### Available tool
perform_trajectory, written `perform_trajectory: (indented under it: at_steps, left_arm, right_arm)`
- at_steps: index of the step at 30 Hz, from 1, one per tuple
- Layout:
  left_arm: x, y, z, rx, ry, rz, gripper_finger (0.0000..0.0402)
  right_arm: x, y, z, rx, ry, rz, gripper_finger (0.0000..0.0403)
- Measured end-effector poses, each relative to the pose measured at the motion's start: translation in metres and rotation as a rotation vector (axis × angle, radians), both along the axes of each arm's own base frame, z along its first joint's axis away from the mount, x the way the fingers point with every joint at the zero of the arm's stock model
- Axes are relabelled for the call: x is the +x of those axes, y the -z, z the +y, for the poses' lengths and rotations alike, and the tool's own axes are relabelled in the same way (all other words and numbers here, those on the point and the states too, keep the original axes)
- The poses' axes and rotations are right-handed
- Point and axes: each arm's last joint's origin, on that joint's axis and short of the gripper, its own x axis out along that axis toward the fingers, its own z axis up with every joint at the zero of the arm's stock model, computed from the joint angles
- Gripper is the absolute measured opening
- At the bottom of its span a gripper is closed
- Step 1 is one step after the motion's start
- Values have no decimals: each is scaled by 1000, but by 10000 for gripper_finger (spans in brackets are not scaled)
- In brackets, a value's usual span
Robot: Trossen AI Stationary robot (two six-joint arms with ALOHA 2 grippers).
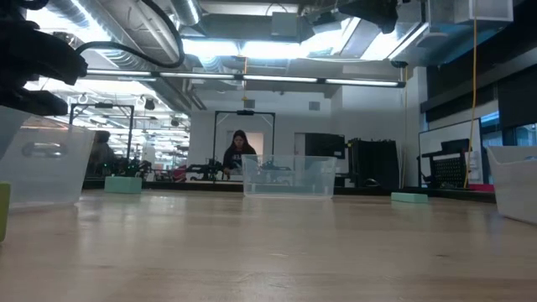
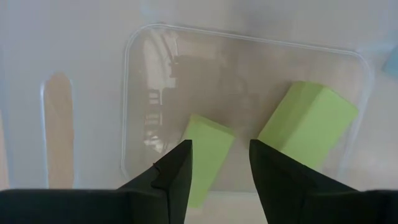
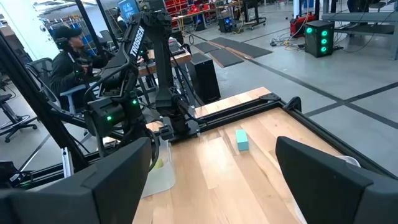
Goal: Sort & place blocks by color
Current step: Put the top right blue block into the top transparent bin
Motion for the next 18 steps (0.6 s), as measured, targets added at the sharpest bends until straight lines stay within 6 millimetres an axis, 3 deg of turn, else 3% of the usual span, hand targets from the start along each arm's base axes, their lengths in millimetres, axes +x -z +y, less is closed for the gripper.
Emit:
perform_trajectory:
  at_steps: [18]
  left_arm:
    - [-1, 0, 0, -9, 4, 13, 152]
  right_arm:
    - [0, 0, 0, 0, 0, 0, 347]
